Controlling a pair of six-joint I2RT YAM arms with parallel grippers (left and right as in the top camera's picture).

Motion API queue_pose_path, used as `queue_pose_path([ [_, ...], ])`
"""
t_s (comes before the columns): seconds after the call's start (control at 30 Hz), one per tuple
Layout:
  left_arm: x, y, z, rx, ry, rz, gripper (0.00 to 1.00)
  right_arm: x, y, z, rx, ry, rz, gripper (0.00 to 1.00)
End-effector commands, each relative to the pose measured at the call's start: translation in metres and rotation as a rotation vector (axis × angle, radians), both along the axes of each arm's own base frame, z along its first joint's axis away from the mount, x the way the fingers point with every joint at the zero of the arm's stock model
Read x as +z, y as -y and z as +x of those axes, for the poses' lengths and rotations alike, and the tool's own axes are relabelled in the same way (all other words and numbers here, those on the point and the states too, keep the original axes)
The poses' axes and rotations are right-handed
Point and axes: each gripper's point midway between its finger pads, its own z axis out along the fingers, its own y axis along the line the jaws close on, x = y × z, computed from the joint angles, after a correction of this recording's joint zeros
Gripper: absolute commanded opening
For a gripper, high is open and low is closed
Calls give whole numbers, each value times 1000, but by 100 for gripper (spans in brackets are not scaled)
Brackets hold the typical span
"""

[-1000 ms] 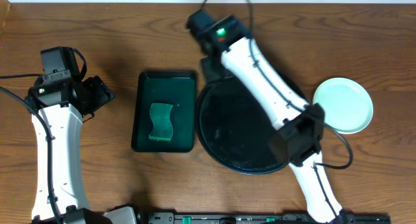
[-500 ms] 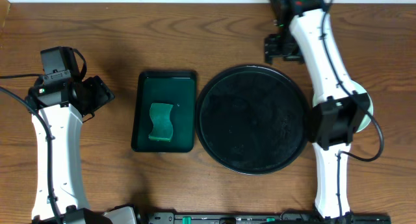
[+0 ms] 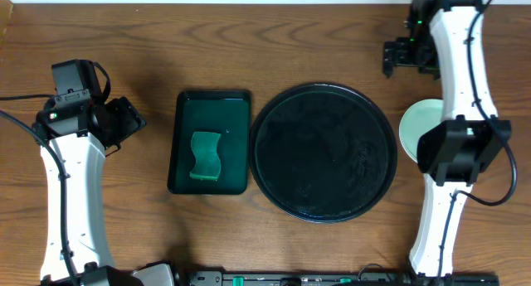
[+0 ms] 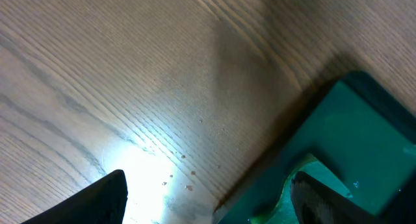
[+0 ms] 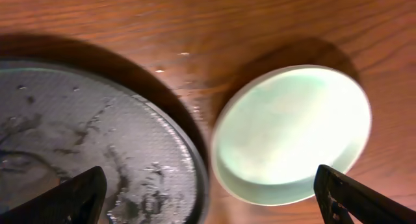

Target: Clean dirty plates on tray and stack at the side

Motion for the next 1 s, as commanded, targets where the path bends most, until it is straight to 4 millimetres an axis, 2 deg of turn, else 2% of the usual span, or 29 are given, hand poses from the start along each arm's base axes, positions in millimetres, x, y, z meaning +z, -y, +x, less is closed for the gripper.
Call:
queue_pose_path([
  [0.0,6,-4,2,10,15,12,80,3,17,-3,10,-4,0,99],
  [0.1,6,-4,2,10,15,12,80,3,22,-3,-1,-4,0,99],
  [0.53,6,-4,2,9,15,12,80,3,22,-3,-1,-2,0,99],
  [0.73,6,-4,2,10,15,12,80,3,22,11,0,53,-2,99],
  [0.97,6,-4,2,9,15,12,80,3,22,12,0,60,-3,99],
])
